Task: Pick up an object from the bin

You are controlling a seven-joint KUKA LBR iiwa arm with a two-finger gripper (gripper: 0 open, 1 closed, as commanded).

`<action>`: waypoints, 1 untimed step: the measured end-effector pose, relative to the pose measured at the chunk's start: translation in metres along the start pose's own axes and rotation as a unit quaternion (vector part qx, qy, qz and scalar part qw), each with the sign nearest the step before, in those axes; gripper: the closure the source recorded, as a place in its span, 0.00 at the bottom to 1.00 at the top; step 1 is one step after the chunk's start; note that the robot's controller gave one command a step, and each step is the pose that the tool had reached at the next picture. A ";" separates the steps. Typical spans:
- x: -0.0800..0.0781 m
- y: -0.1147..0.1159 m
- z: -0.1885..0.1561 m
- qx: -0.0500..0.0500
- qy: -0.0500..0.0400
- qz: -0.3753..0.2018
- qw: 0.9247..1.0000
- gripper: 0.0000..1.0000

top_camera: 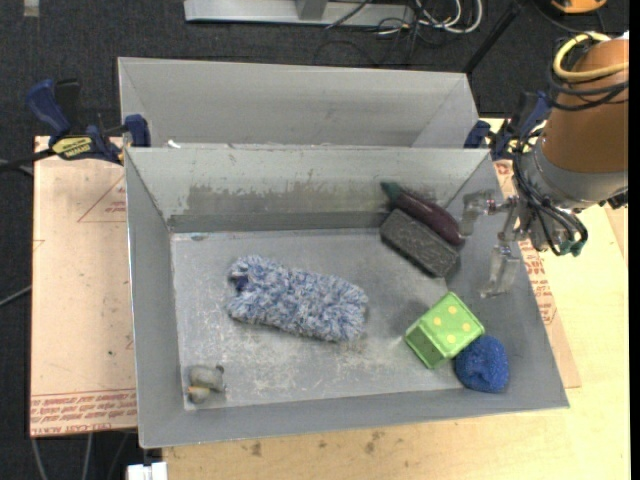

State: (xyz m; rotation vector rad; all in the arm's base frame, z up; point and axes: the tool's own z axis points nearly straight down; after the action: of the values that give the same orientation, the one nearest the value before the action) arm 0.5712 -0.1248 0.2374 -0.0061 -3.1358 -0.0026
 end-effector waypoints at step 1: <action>-0.001 0.001 -0.005 0.001 -0.004 -0.002 1.000 0.00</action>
Offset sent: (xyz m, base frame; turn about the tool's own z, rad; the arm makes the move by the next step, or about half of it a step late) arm 0.0165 0.0208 -0.0970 -0.0714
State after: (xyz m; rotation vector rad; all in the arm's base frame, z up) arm 0.5723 -0.1241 0.2423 -0.0009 -3.1433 -0.0002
